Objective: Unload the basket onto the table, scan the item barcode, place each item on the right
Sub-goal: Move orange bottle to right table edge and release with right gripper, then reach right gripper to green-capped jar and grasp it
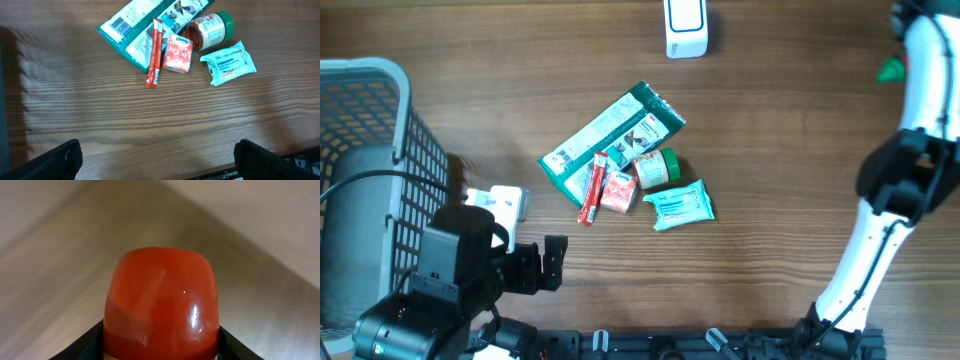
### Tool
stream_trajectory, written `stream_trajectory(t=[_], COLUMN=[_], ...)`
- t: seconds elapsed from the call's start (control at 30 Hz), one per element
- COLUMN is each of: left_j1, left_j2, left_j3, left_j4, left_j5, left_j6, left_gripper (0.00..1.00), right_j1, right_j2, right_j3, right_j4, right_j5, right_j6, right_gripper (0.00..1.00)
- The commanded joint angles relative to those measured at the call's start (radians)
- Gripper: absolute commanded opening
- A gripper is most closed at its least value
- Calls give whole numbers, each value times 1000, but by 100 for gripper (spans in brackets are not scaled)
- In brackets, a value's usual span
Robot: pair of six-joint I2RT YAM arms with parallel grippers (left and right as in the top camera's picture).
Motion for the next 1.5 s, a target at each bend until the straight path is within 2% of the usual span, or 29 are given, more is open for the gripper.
stream_trajectory(t=[0.0,0.03,0.07,0.17,0.27,0.33,0.37,0.43,0.5,0.57,0.63,0.67,0.7,0.8,0.83,0.9,1.0,1.07,1.13,1.27,1.3,1.37,1.47], left_j1=[-3,-3,-3,-3,-3,-3,-3,-3,-3,-3,-3,-3,-3,-3,-3,-3,-3,-3,-3,-3,-3,-3,-3], left_j2=[-5,-5,-5,-5,-5,-5,-5,-5,-5,-5,-5,-5,-5,-5,-5,-5,-5,-5,-5,-5,-5,-5,-5], left_j3=[7,7,7,7,7,7,7,7,7,7,7,7,7,7,7,7,7,7,7,7,7,7,7], left_j4=[2,2,2,2,2,2,2,2,2,2,2,2,2,2,2,2,2,2,2,2,2,2,2], left_j5=[-2,-2,-2,-2,-2,-2,-2,-2,-2,-2,-2,-2,-2,-2,-2,-2,-2,-2,-2,-2,-2,-2,-2], left_j6=[5,5,5,5,5,5,5,5,5,5,5,5,5,5,5,5,5,5,5,5,5,5,5], left_gripper=[100,100,100,100,100,100,100,100,100,100,100,100,100,100,100,100,100,100,100,100,100,100,100], right_j1=[-146,-207,-235,-328,-418,-455,-466,-468,-460,-452,-435,-401,-372,-257,-129,24,281,401,548,761,791,830,830], right_j2=[-10,-8,-8,-8,-8,-9,-11,-32,-108,-201,-341,-457,-503,-607,-669,-698,-679,-660,-629,-529,-502,-448,-404], right_j3=[-100,-178,-216,-329,-368,-367,-355,-335,-330,-330,-330,-330,-330,-330,-330,-330,-336,-337,-337,-367,-381,-417,-477], right_j4=[51,115,139,206,224,212,194,169,166,154,131,90,71,11,-39,-71,-171,-219,-264,-309,-313,-318,-356], right_j5=[-38,-92,-96,-98,-134,-213,-238,-266,-295,-298,-450,-642,-704,-769,-762,-761,-762,-757,-754,-739,-711,-686,-721], right_j6=[-9,-80,-94,-30,18,34,33,34,39,97,156,212,222,259,260,191,135,131,60,-108,-96,62,634], right_gripper=[27,27,30,33,33,48,63,85,99,99,100,99,99,99,99,99,99,99,100,99,100,100,100])
